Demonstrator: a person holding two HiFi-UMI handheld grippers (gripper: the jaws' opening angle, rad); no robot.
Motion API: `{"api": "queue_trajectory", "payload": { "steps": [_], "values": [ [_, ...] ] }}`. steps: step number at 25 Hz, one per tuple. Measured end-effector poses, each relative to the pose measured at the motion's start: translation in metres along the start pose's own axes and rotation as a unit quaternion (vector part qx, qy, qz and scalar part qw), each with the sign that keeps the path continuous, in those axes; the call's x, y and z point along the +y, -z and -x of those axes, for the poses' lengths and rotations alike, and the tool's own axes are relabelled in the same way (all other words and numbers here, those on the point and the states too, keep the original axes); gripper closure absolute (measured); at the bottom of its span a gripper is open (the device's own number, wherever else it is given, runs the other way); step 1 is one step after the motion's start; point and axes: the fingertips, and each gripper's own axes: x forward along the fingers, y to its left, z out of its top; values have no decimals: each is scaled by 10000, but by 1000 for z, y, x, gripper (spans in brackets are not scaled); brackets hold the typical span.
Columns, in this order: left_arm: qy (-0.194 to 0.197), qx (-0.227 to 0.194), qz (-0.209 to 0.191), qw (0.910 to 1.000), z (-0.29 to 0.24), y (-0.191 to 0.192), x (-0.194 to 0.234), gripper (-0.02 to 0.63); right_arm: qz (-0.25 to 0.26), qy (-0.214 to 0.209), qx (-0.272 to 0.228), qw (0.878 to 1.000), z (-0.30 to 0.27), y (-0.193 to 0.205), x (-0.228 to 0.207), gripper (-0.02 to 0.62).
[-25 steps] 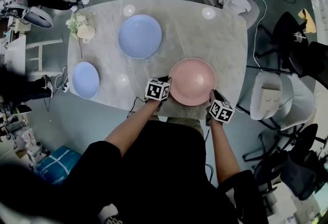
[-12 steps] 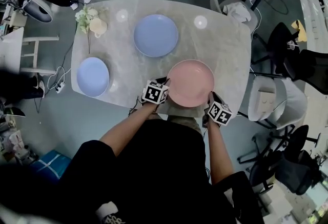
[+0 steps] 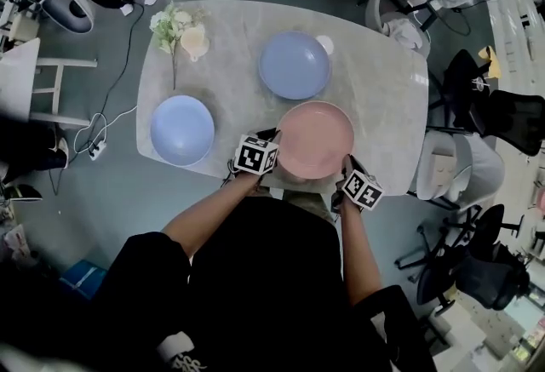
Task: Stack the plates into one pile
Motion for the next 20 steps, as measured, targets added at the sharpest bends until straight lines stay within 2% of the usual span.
{"api": "queue_trajectory", "payload": {
  "steps": [2,8,14,20],
  "values": [
    [-19,-79,-116,9999,13,-1,15,561,-26,51,-50,10000,-1,3,20,571],
    [109,-231,16,9997,44,-5,43,565,-20,61,15,10000,5,12,62,572],
    [-179,-560,226,9980,59,-7,71,571,323,-55,239,9992,-11,10,91,572],
    [-294,-584,481,9967,57,-14,96,569,525,-202,291,9980,-44,-11,108,572]
  ]
}}
